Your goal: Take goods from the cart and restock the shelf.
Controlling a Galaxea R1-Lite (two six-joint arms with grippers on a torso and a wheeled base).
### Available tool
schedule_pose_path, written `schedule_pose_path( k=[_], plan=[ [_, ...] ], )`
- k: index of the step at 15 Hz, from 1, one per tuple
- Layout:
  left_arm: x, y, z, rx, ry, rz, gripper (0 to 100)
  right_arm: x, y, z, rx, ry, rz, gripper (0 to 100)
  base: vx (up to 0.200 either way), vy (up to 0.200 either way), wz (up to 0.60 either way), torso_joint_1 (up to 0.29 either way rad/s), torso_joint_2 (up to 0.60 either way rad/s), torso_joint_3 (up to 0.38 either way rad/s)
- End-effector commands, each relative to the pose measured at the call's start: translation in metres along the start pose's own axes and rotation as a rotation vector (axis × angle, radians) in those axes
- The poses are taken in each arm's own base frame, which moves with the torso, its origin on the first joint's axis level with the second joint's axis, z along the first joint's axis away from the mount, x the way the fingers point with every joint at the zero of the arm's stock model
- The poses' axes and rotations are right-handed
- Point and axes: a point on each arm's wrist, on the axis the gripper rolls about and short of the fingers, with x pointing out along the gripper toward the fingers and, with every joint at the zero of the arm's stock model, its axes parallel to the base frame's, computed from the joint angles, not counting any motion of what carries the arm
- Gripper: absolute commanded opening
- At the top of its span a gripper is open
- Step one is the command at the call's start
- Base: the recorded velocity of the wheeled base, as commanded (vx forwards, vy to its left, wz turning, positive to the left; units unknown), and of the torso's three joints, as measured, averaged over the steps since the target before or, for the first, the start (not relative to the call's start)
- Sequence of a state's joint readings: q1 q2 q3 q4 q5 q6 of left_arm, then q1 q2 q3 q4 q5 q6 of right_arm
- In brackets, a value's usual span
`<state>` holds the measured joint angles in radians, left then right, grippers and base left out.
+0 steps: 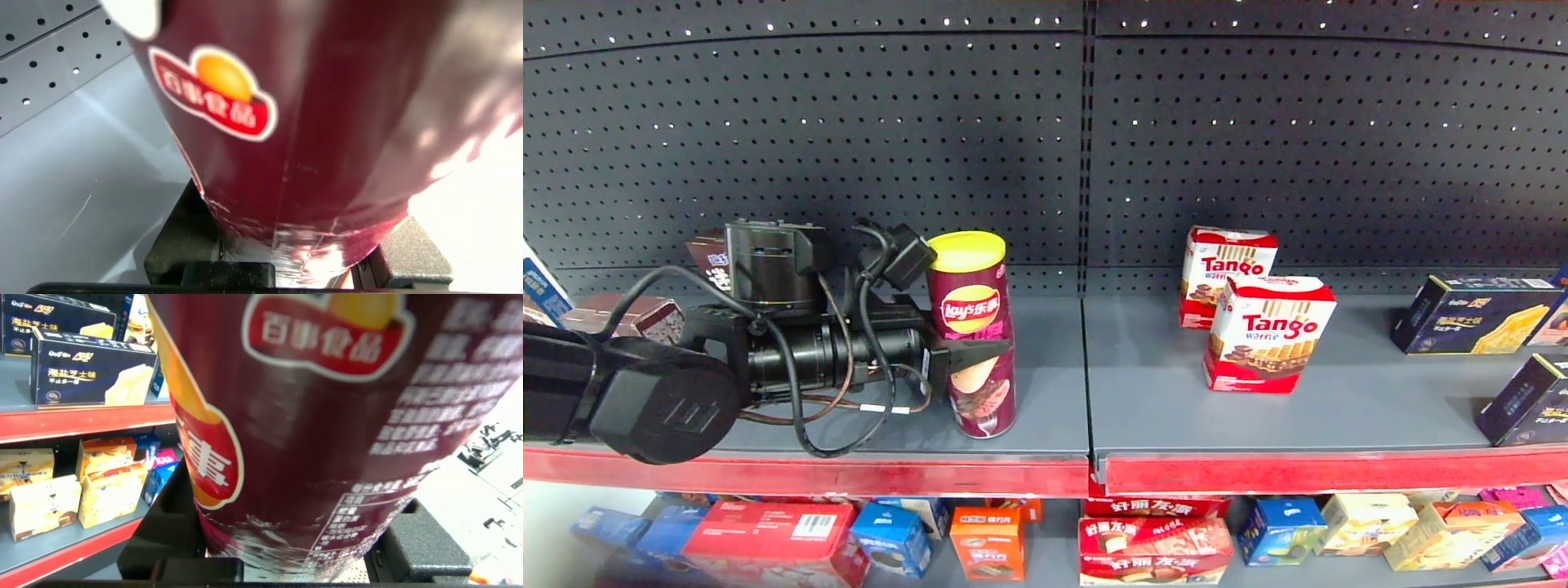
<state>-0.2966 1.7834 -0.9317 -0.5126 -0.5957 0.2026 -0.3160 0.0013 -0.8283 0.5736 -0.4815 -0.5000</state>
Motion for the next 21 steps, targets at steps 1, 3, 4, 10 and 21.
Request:
schedule_pose_path(
  k=[1,3,4,10,21],
  plan=[
    [0.003,0.001,-0.003,-0.006,0.009,-0.001,0,0.0,0.0,0.0,0.001,-0.002,-0.001,0,0.0,0.0,0.0,0.0,0.0,0.0],
    [0.004,0.002,-0.003,-0.006,0.009,-0.001,0,0.0,0.0,0.0,0.001,-0.002,-0.001,0,0.0,0.0,0.0,0.0,0.0,0.0],
    [0.004,0.002,-0.003,-0.006,0.009,-0.001,0,0.0,0.0,0.0,0.001,-0.002,-0.001,0,0.0,0.0,0.0,0.0,0.0,0.0],
    [0.003,0.003,-0.002,-0.004,0.003,0.007,100,0.0,0.0,0.0,0.001,-0.002,-0.001,0,0.0,0.0,0.0,0.0,0.0,0.0],
    [-0.008,-0.003,0.001,0.002,-0.004,0.017,100,-0.001,-0.001,0.001,0.004,-0.007,-0.004,0,0.0,0.0,0.0,0.0,0.0,0.0]
  ],
)
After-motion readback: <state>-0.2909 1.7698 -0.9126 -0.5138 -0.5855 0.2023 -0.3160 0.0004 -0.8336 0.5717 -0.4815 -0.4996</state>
